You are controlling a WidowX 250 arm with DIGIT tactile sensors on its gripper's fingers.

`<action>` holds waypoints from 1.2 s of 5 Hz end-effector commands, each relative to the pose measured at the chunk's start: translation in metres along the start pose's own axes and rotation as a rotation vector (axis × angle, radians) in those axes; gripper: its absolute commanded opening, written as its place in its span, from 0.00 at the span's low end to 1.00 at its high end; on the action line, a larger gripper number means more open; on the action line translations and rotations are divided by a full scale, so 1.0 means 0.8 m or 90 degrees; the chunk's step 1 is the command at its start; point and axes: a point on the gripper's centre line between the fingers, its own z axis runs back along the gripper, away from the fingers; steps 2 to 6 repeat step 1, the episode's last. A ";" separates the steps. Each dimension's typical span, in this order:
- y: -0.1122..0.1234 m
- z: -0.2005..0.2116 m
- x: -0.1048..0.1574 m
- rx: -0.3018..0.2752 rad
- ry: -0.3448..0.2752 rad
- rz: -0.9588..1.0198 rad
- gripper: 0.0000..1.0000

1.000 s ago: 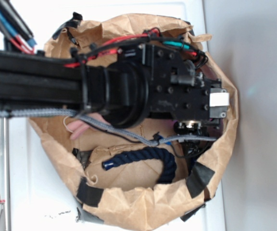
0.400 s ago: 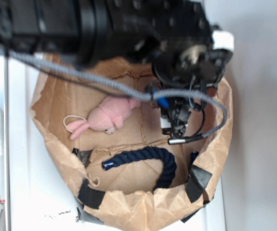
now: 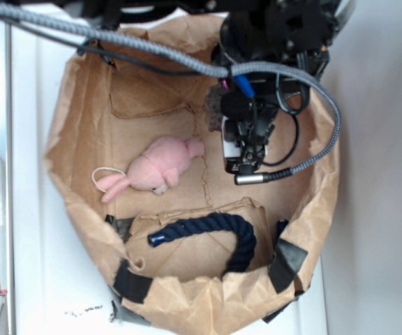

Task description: Grab the rock.

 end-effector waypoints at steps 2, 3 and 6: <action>0.008 0.044 0.003 0.002 -0.083 -0.004 0.00; 0.008 0.044 0.003 0.002 -0.083 -0.004 0.00; 0.008 0.044 0.003 0.002 -0.083 -0.004 0.00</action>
